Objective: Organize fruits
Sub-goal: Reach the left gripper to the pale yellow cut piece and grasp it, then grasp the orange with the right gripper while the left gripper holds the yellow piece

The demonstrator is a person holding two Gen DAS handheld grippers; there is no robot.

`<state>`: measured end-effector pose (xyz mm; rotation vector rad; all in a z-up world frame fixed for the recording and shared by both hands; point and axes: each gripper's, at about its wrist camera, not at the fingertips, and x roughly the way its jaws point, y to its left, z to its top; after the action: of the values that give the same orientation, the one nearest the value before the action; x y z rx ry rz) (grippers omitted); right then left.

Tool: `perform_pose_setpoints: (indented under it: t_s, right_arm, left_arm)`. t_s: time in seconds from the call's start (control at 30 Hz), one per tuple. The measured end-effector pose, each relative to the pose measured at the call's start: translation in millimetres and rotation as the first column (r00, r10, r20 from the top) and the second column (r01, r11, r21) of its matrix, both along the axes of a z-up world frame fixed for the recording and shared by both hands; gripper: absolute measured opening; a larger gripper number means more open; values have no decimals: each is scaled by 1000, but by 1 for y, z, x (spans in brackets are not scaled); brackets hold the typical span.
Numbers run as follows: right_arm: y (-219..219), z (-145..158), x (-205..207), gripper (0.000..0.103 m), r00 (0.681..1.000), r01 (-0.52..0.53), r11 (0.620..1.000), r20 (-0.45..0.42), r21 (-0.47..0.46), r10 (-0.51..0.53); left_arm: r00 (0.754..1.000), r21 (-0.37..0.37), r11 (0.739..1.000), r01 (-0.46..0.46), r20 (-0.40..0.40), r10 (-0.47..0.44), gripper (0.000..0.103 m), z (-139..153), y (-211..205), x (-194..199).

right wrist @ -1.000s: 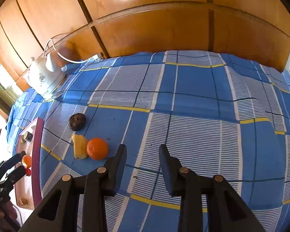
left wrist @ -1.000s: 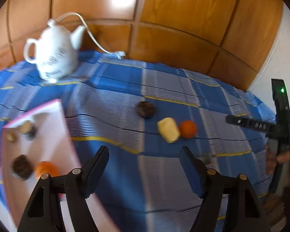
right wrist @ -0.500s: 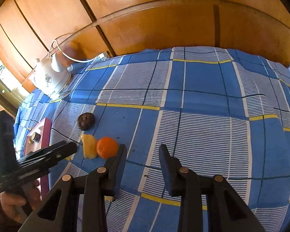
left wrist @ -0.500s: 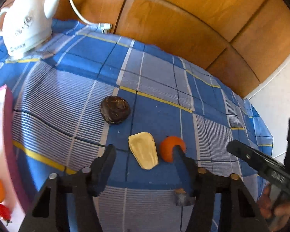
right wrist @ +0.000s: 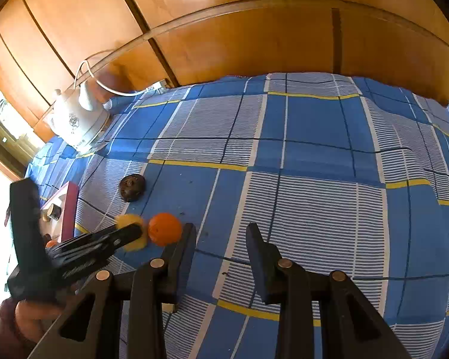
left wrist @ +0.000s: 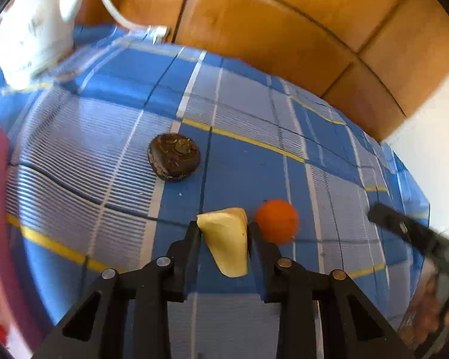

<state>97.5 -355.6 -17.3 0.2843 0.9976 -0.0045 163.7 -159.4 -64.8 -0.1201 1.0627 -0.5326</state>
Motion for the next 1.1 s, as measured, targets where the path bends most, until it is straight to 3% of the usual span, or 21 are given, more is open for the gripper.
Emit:
perform_pose_setpoints:
  t_s: [0.13,0.33,0.6,0.7,0.93,1.1]
  right_arm:
    - [0,-1,0,35,1000,0,1000,-3,-1,0]
    - [2,-2,0,35,1000,-10,1000,-10,-6,10]
    - [5,-4,-1,35,1000,-22,1000,-7,1,22]
    - [9,-7,0,35,999,-37,999,-16,12,37]
    - [39,-12,5,35,993,-117,993,-25,8,117]
    - [62,-19,22,54,989,-142,990,-30,-17,142]
  left_arm:
    - [994,53,996,74,74,-78,32,12,5,-38]
    - [993,103,990,95,58,-101,32,-5,13,-71]
    - [996,35,997,71,50,-73,31,-22,21,-74]
    - [995,42,996,78,58,-80,31,-22,19,-76]
    - [996,4,997,78,42,-78,31,-24,23,-73]
    - [996,-2,997,78,47,-78,31,-24,24,-74]
